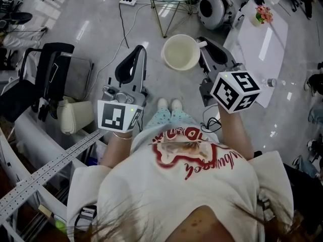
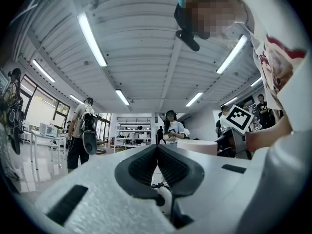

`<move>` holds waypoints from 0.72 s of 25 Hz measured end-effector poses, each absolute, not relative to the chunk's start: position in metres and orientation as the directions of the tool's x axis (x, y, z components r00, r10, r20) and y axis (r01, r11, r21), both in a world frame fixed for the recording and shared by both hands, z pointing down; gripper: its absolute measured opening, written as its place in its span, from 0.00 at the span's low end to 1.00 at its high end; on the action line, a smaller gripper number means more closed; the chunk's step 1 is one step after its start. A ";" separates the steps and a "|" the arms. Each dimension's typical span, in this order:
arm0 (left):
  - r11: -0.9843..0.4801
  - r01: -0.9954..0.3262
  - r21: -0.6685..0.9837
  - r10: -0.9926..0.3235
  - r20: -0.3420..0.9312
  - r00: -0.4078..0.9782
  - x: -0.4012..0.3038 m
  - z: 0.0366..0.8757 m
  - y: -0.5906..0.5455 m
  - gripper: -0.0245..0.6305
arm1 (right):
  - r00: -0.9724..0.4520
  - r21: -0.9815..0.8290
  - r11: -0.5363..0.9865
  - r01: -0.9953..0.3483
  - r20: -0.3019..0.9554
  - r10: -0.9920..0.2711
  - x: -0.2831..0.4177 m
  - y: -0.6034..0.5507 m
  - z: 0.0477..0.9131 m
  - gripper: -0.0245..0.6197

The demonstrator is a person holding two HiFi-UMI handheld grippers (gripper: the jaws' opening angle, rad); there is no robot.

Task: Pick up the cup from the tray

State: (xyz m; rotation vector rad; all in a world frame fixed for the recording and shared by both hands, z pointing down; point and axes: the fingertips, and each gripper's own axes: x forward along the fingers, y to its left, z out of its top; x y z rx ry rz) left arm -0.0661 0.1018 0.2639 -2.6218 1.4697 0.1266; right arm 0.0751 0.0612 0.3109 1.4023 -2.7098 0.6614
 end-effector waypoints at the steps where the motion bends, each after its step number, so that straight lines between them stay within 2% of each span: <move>1: -0.516 -0.853 -0.075 -0.842 -0.137 0.522 -0.065 0.264 0.102 0.06 | -0.597 -0.362 0.505 -0.783 0.208 -0.775 0.076 0.061 0.312 0.11; 18: -0.528 -0.846 -0.076 -0.834 -0.144 0.533 -0.051 0.259 0.100 0.06 | -0.595 -0.350 0.510 -0.786 0.203 -0.777 0.084 0.057 0.303 0.11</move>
